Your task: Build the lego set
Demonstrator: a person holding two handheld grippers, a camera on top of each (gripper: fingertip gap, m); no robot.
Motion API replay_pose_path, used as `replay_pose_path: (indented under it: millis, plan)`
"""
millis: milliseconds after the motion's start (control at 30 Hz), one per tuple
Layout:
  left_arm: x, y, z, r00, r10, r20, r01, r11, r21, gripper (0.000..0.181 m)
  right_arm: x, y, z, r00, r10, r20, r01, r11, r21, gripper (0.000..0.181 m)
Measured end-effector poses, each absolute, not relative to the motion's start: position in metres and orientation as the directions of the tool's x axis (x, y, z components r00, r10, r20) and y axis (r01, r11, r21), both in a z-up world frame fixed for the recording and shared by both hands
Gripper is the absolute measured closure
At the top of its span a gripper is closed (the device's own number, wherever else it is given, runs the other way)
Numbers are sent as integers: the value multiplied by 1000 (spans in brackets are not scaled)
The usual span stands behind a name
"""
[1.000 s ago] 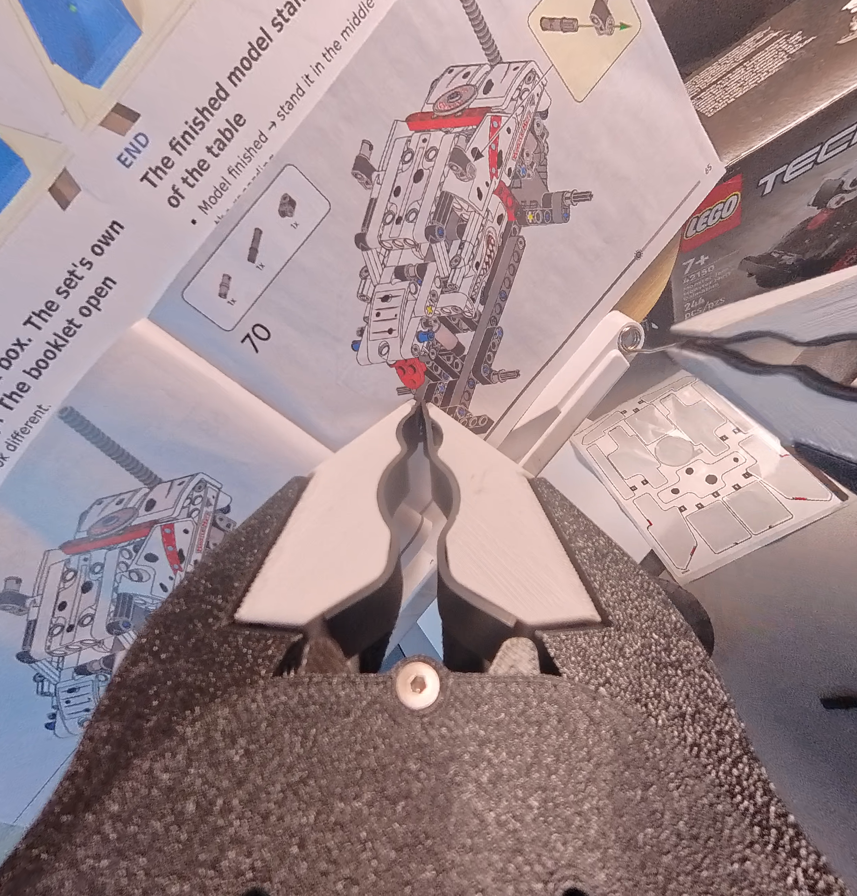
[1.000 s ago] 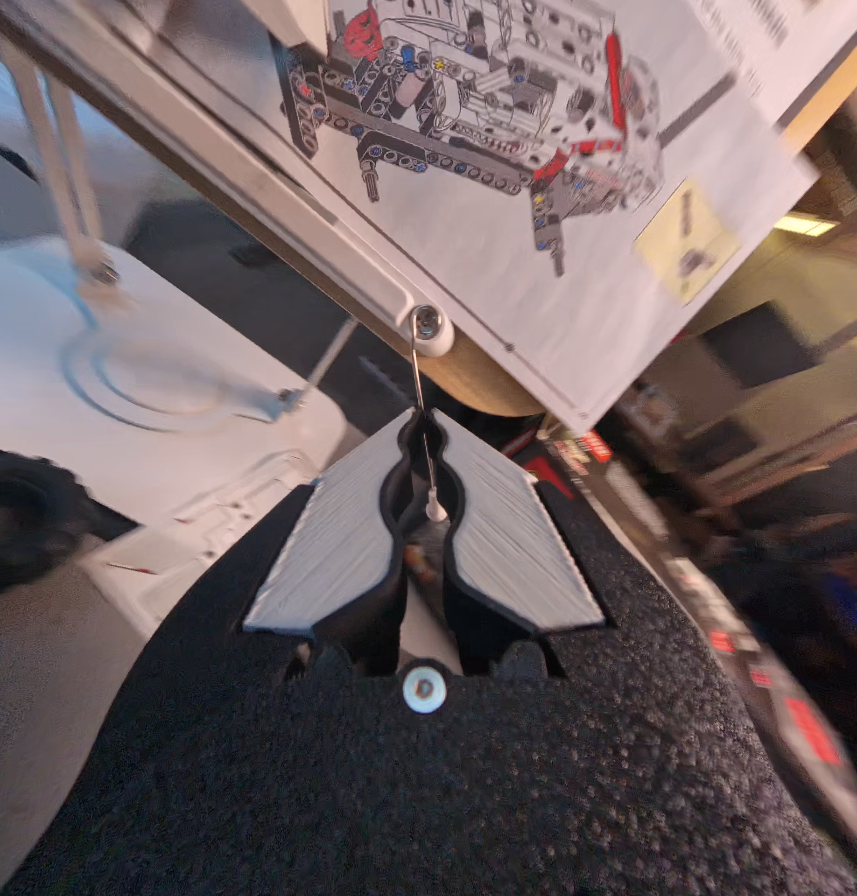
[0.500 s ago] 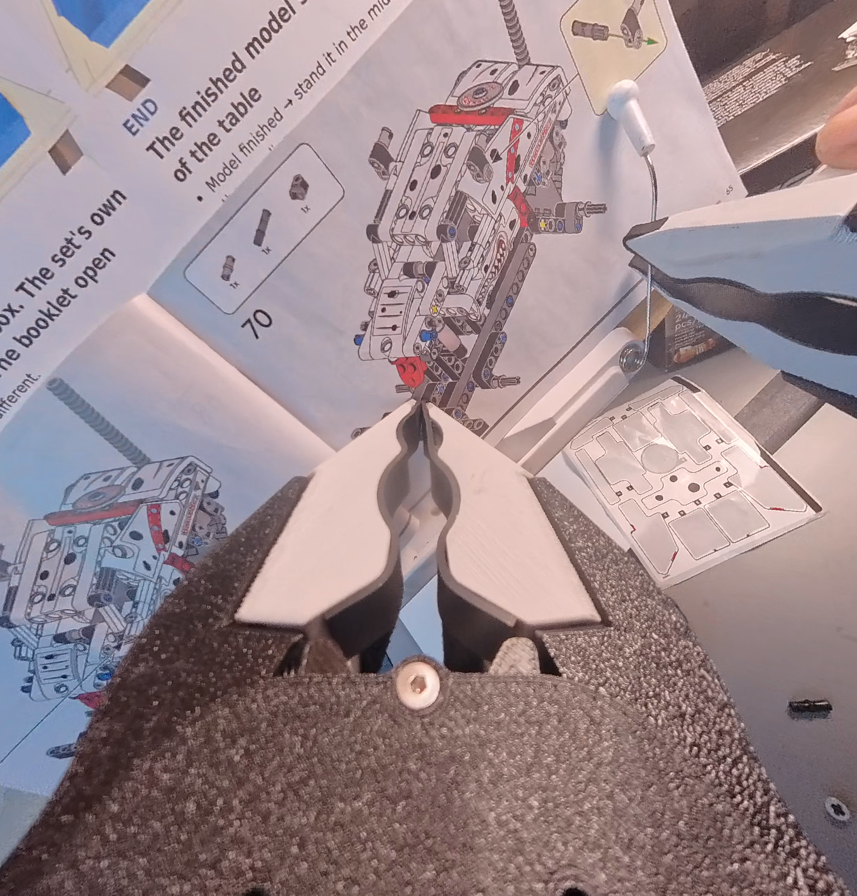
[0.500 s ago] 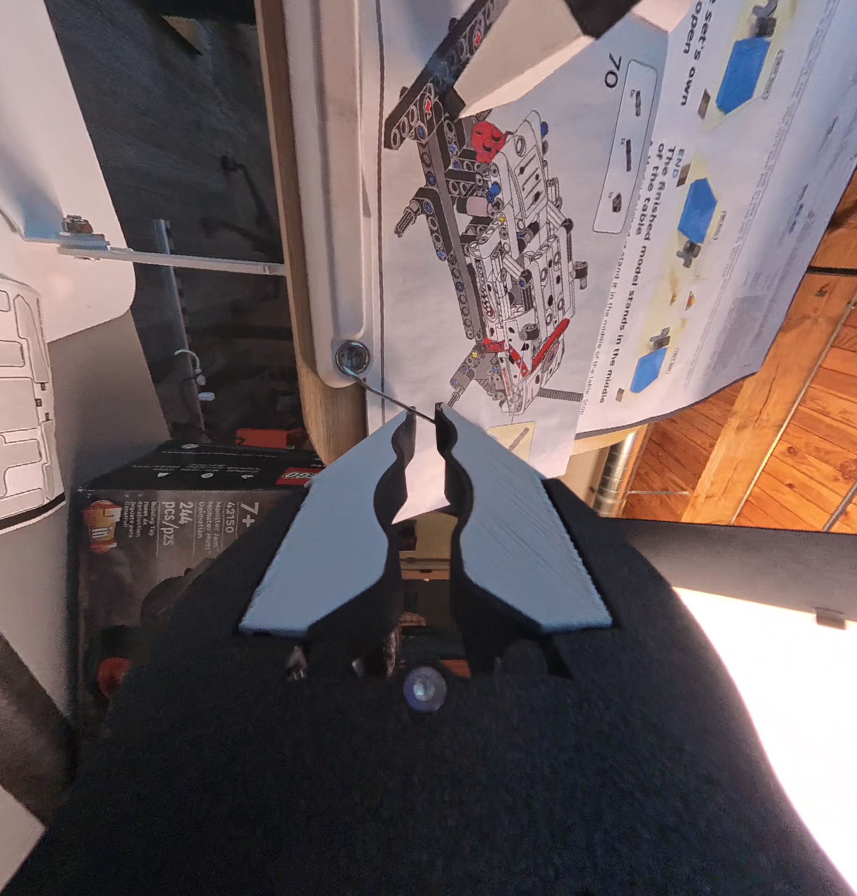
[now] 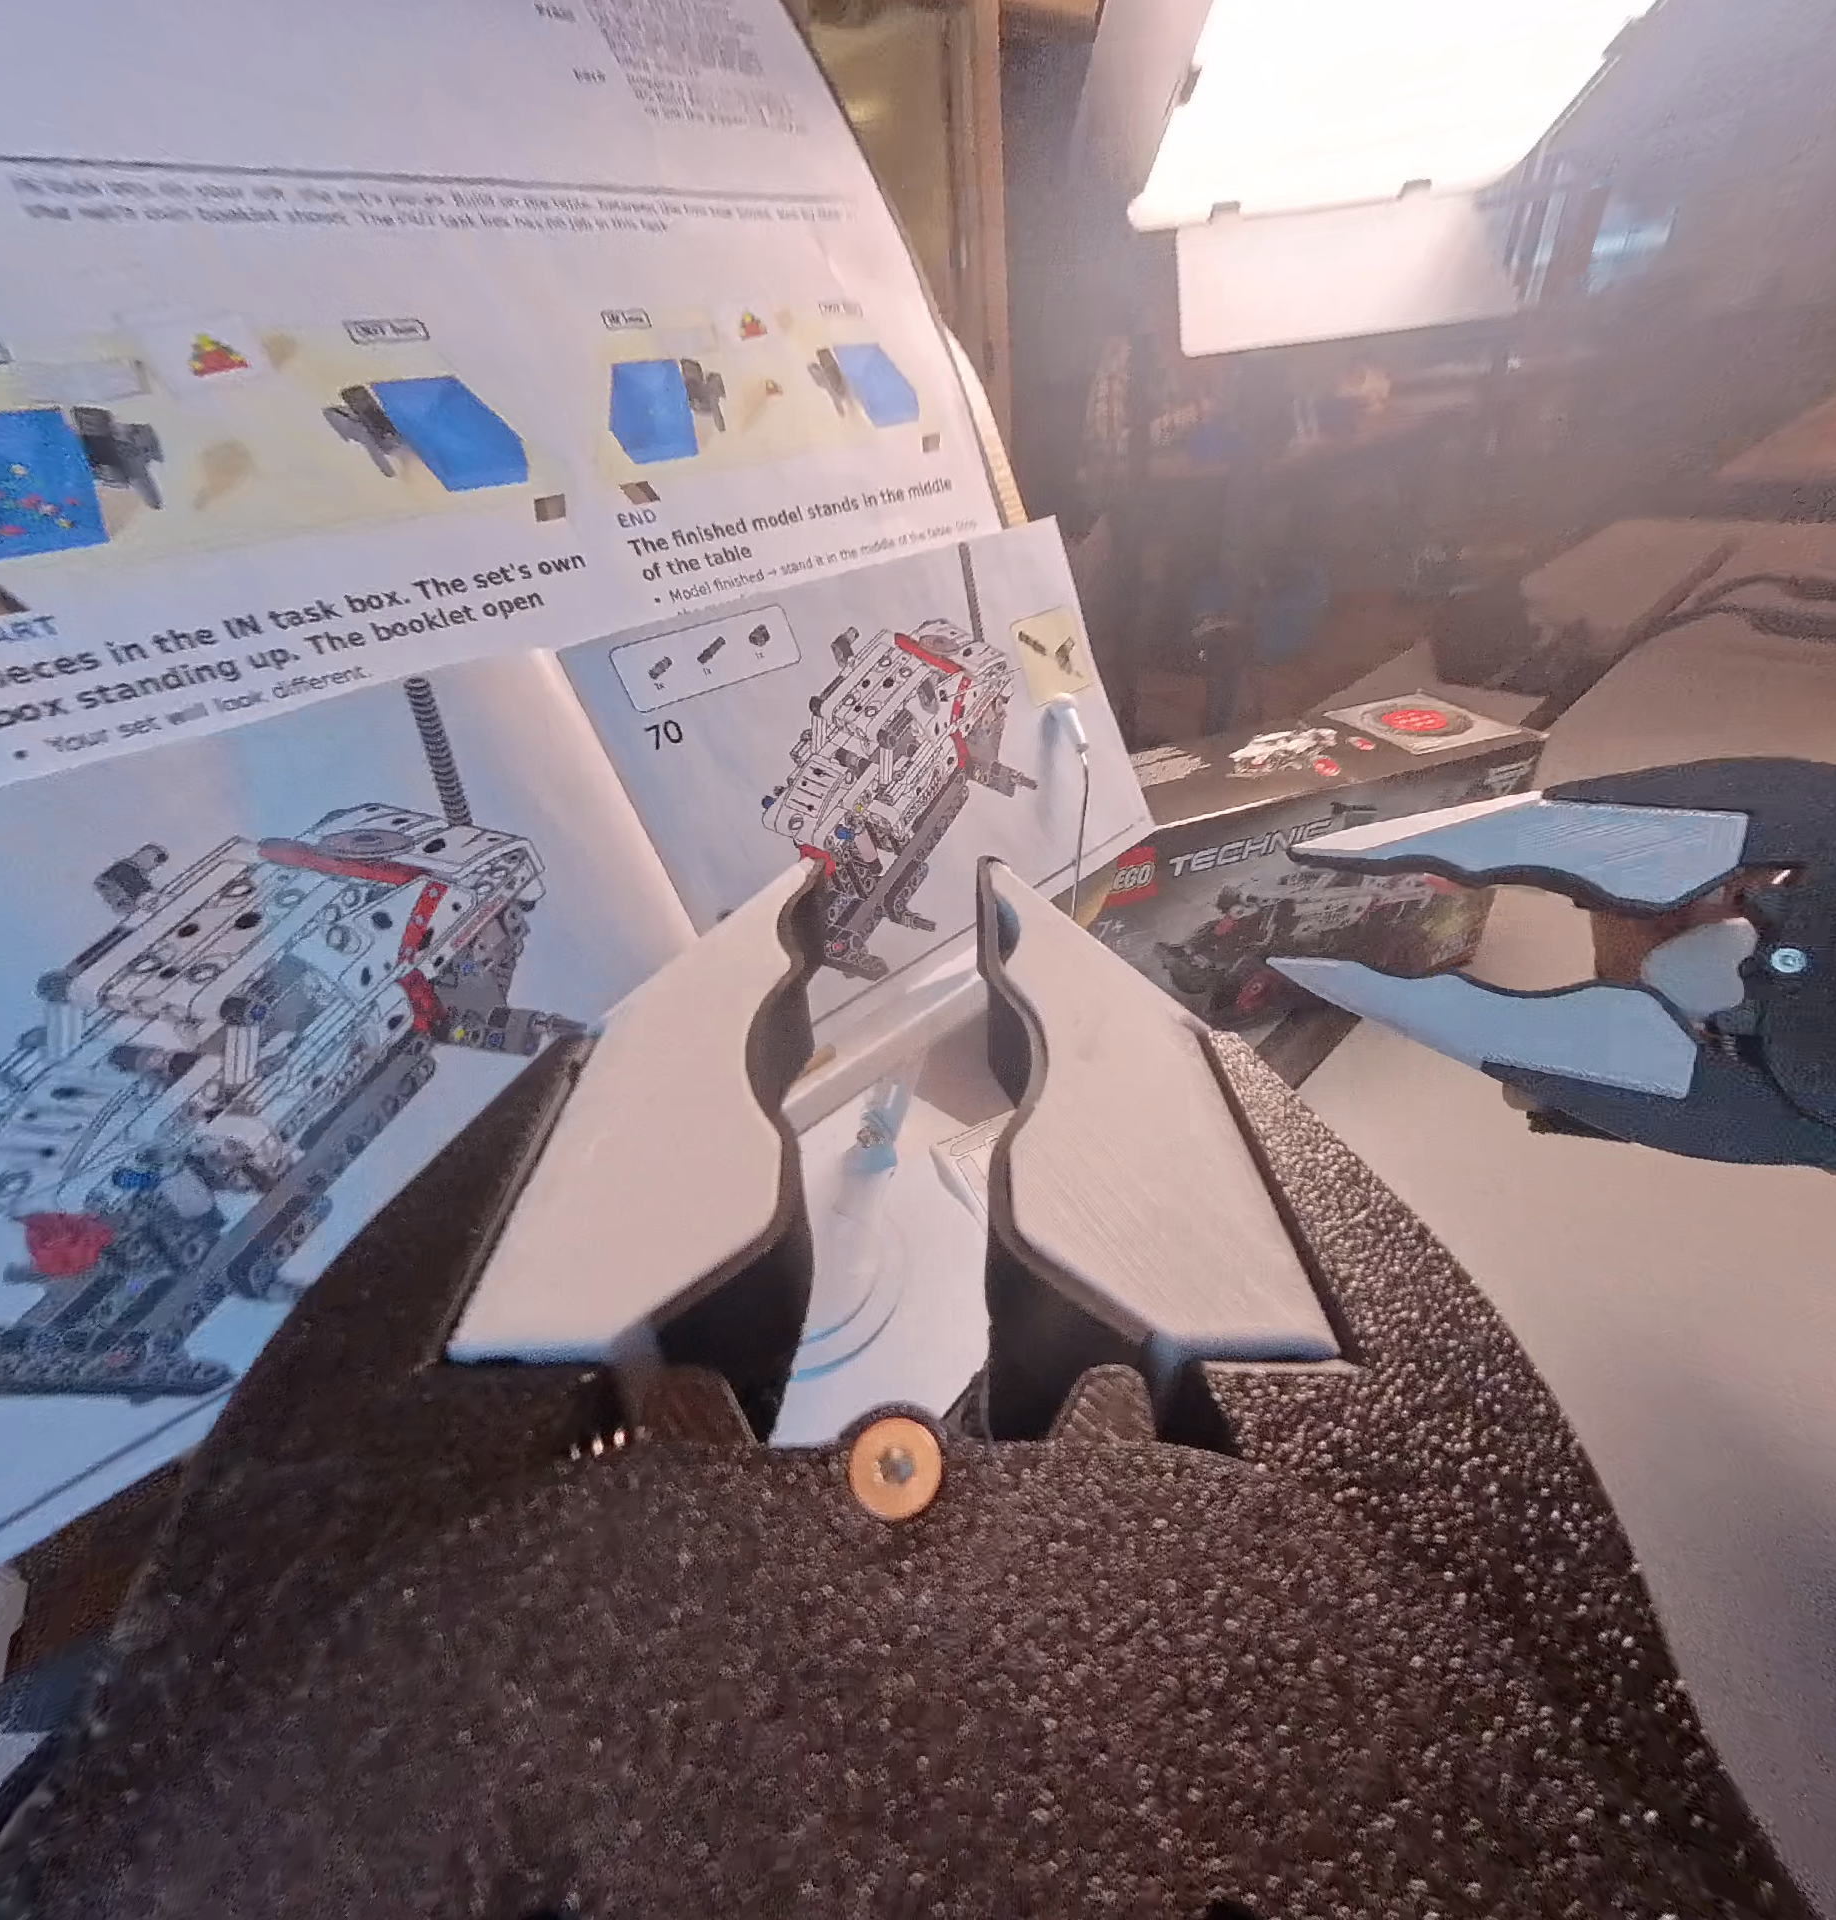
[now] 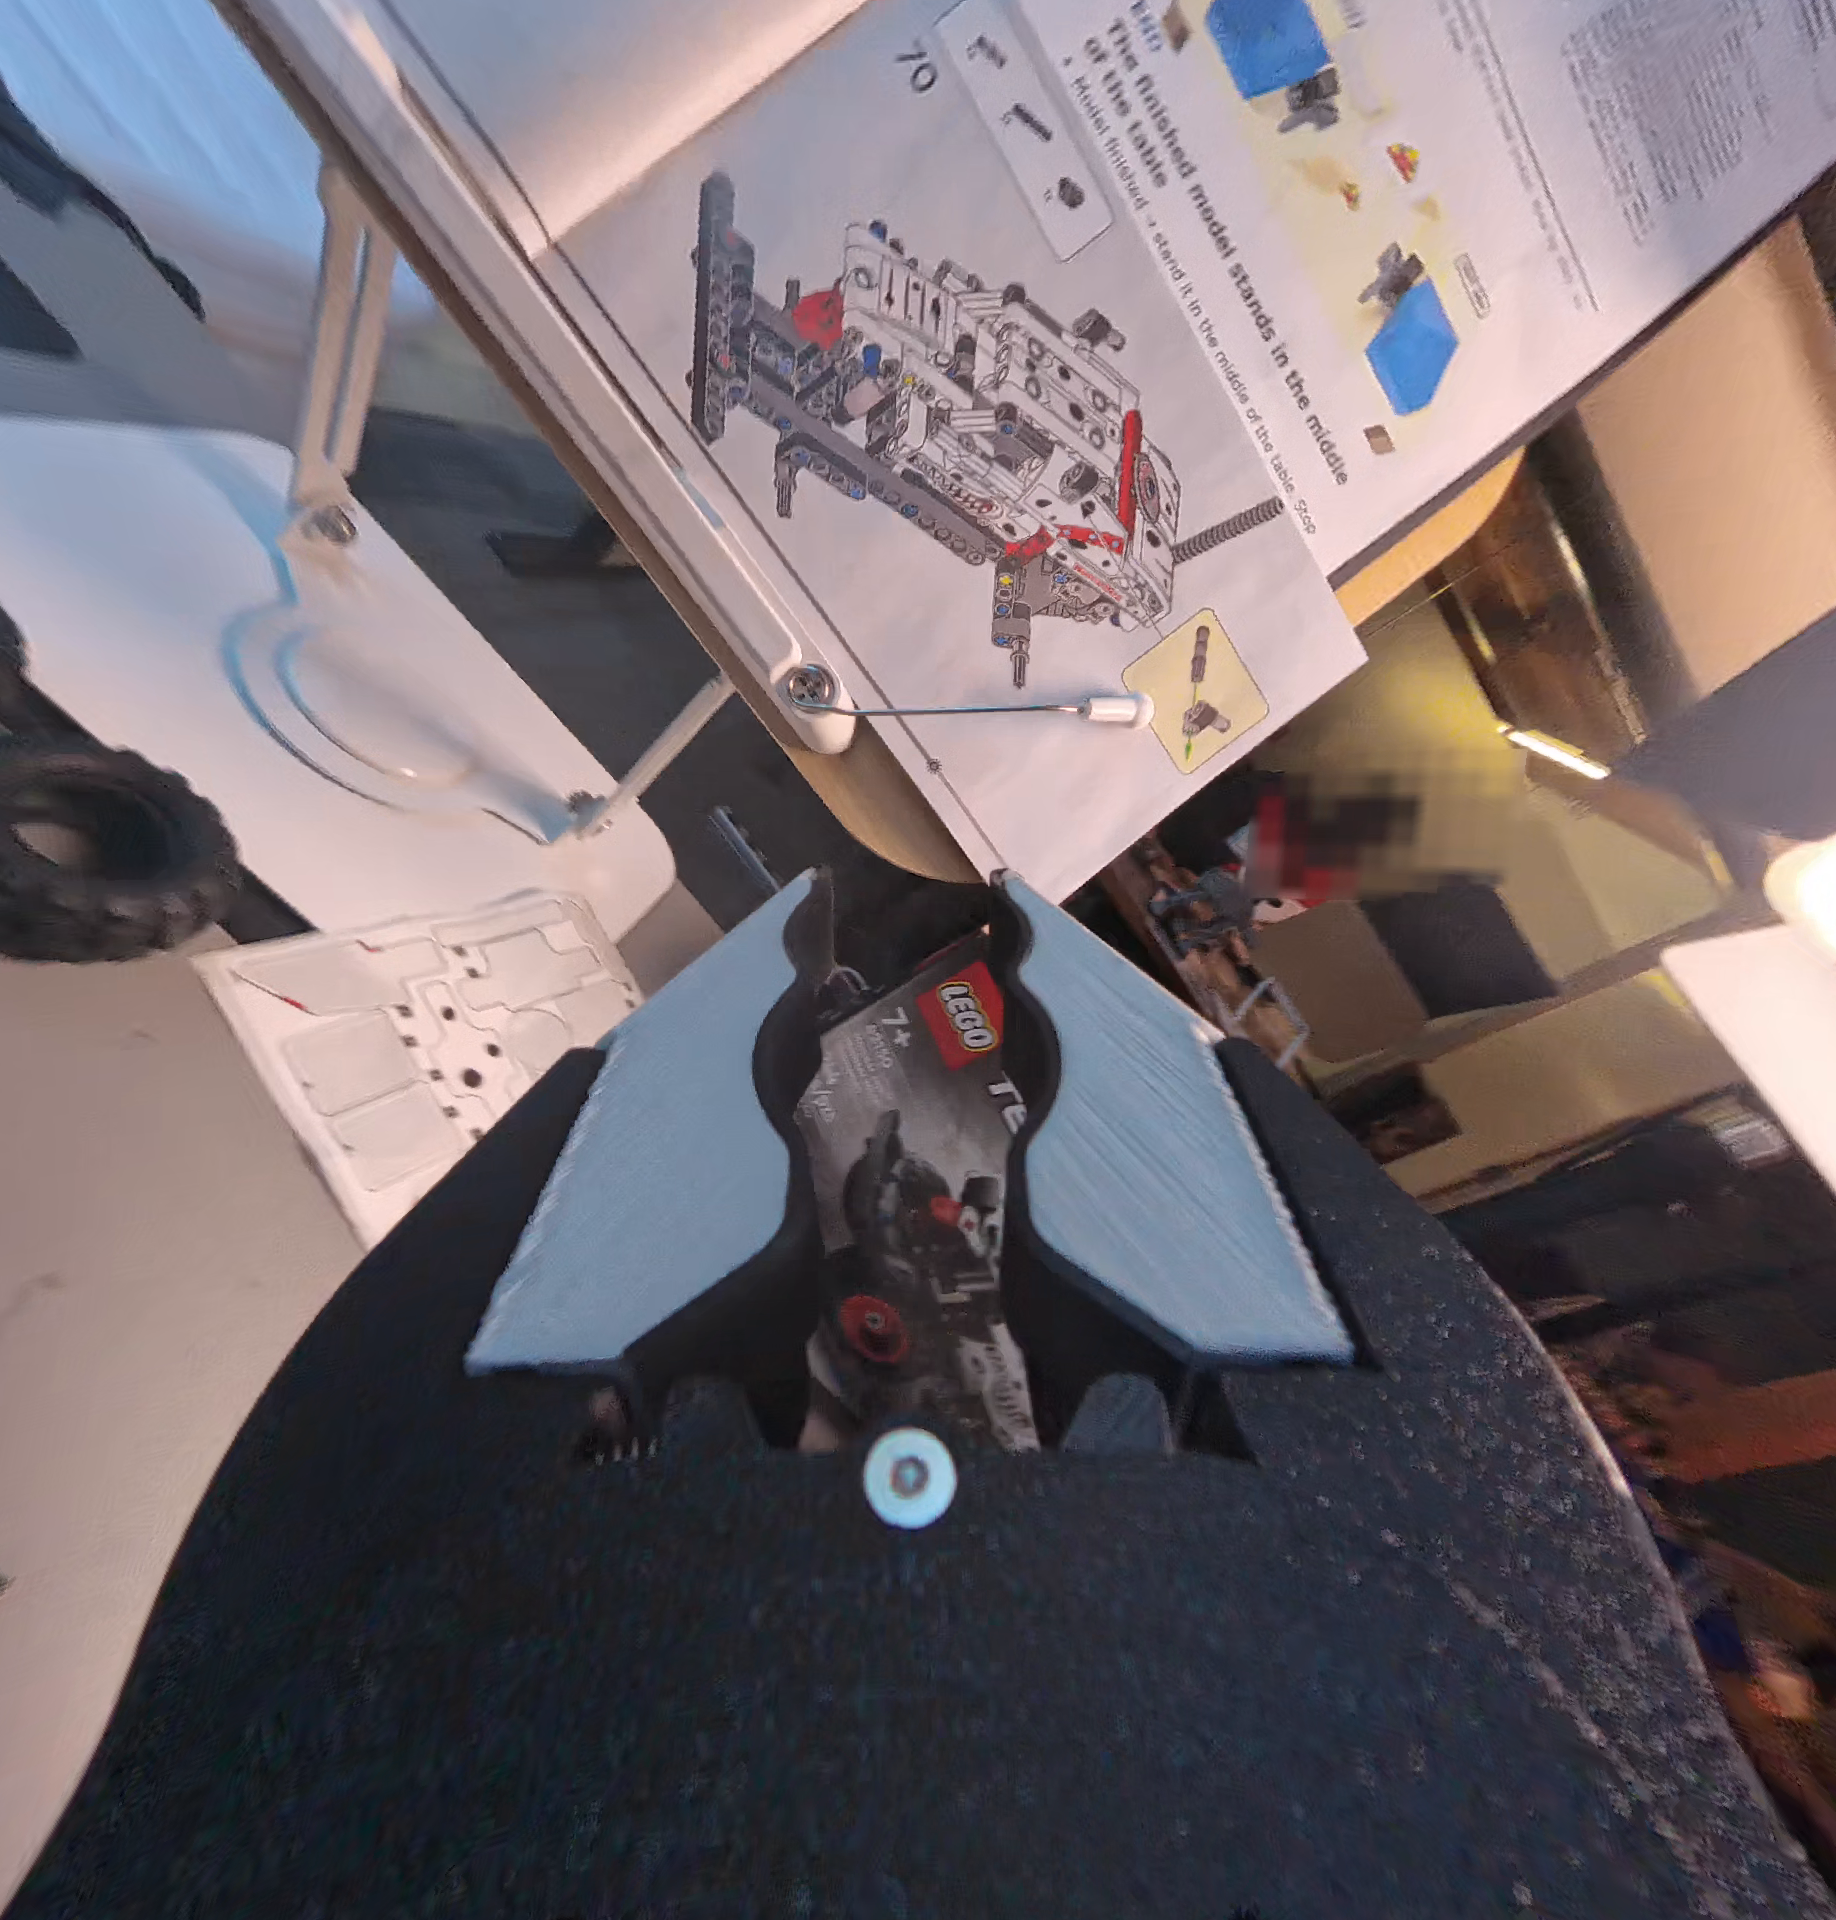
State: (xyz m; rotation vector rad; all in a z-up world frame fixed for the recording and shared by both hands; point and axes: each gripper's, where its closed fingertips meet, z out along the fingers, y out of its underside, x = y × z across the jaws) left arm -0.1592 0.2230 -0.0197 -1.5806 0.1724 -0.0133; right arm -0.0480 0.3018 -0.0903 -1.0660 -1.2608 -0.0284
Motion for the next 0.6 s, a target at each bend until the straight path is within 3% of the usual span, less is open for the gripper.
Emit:
replay_pose_path:
  millis: [133,233,433,600]
  plan:
    - [-143,163,-10,986,-156,-64,-54,65,-996,146,-38,259,-89,394,753,528,335,417,-845,149]
    - [-128,115,-11,978,-199,-53,-40,71,-997,145,-30,218,-92,300,886,354,219,297,-929,150]
    - [-101,32,-40,965,-262,-15,-16,0,-1000,144,-2,148,-104,142,973,184,143,164,-976,151]
    - [-74,-23,-78,943,-333,10,-21,-89,-996,142,18,101,-131,9,994,112,204,107,-973,151]
